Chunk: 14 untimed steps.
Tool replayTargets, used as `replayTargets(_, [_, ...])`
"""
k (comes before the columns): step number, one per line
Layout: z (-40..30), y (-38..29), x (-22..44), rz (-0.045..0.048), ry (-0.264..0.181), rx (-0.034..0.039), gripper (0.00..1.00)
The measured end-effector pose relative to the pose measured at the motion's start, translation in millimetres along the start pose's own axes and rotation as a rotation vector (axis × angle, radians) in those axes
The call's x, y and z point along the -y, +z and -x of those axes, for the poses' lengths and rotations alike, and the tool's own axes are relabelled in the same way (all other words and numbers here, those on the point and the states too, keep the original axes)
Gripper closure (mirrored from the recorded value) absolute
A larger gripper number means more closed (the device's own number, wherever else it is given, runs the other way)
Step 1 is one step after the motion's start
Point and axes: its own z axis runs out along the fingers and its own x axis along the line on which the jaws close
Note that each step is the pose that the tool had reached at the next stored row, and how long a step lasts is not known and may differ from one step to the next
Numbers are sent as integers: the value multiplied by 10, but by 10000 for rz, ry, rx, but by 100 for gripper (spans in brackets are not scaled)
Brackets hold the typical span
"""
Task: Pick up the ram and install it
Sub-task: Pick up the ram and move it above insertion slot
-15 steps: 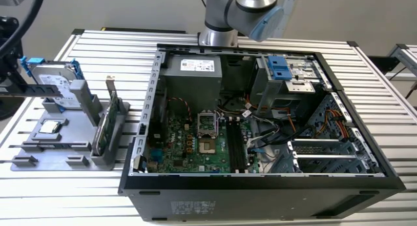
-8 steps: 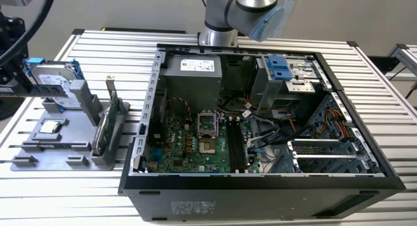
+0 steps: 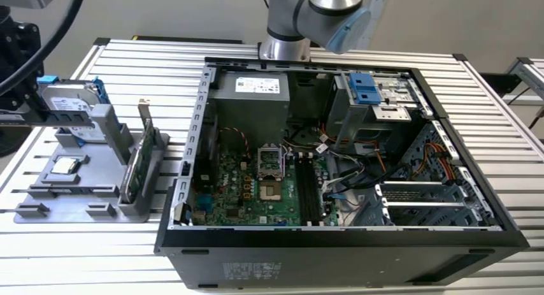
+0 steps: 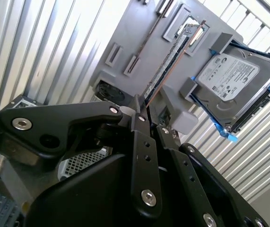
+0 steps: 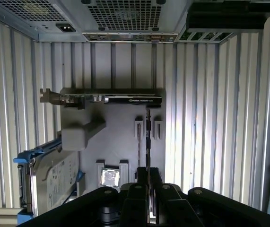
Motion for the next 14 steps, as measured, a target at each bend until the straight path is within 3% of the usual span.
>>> replayTargets(14, [-2, -3, -115, 0, 0, -1, 100])
